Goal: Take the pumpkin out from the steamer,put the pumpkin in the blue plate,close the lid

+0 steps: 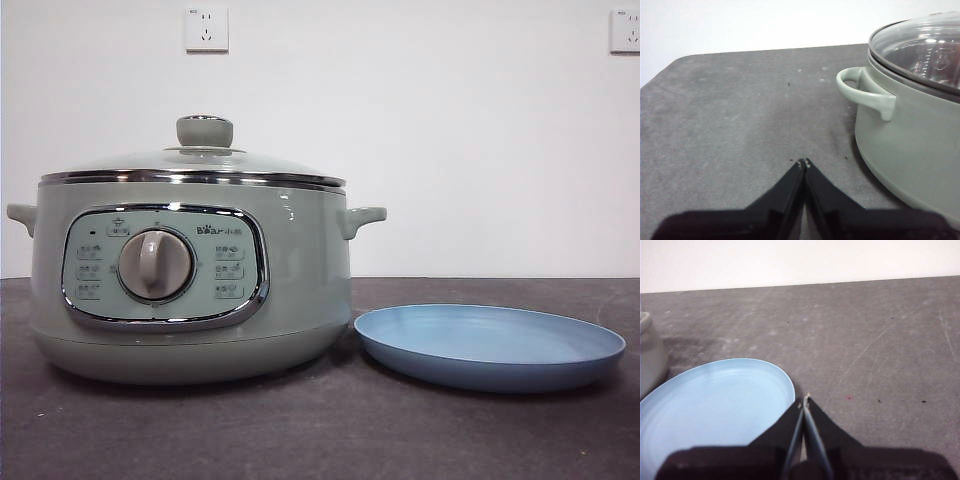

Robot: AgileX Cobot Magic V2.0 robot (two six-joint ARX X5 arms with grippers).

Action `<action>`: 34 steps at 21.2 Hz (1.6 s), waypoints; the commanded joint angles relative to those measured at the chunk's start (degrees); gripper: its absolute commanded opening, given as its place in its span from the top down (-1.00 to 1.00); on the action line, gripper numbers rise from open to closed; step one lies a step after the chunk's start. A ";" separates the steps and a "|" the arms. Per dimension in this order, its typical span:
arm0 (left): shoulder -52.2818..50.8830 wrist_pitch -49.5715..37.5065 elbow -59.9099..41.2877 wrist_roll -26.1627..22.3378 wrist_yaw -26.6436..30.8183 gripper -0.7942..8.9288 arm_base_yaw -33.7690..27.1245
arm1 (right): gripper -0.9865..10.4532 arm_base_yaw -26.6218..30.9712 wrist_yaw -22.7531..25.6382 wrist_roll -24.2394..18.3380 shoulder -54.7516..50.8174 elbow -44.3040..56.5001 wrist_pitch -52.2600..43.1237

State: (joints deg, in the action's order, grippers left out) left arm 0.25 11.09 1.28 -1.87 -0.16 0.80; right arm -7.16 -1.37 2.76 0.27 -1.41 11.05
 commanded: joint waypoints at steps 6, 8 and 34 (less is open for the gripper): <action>-0.17 -0.17 -0.94 5.66 -1.92 0.84 -0.11 | 0.83 -0.04 -0.09 2.82 -0.17 0.74 -0.33; -0.17 -0.39 -0.92 15.21 -6.19 0.84 -0.11 | 0.83 -0.04 -0.24 10.34 -0.17 0.74 -0.31; 5.05 4.39 10.12 29.86 -19.45 0.85 -0.11 | 0.84 -0.02 -6.14 33.22 3.21 -9.31 0.15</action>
State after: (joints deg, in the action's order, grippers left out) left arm 4.78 15.57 10.94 28.23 -19.51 0.80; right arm -7.16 -7.40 35.66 3.11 -9.91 11.53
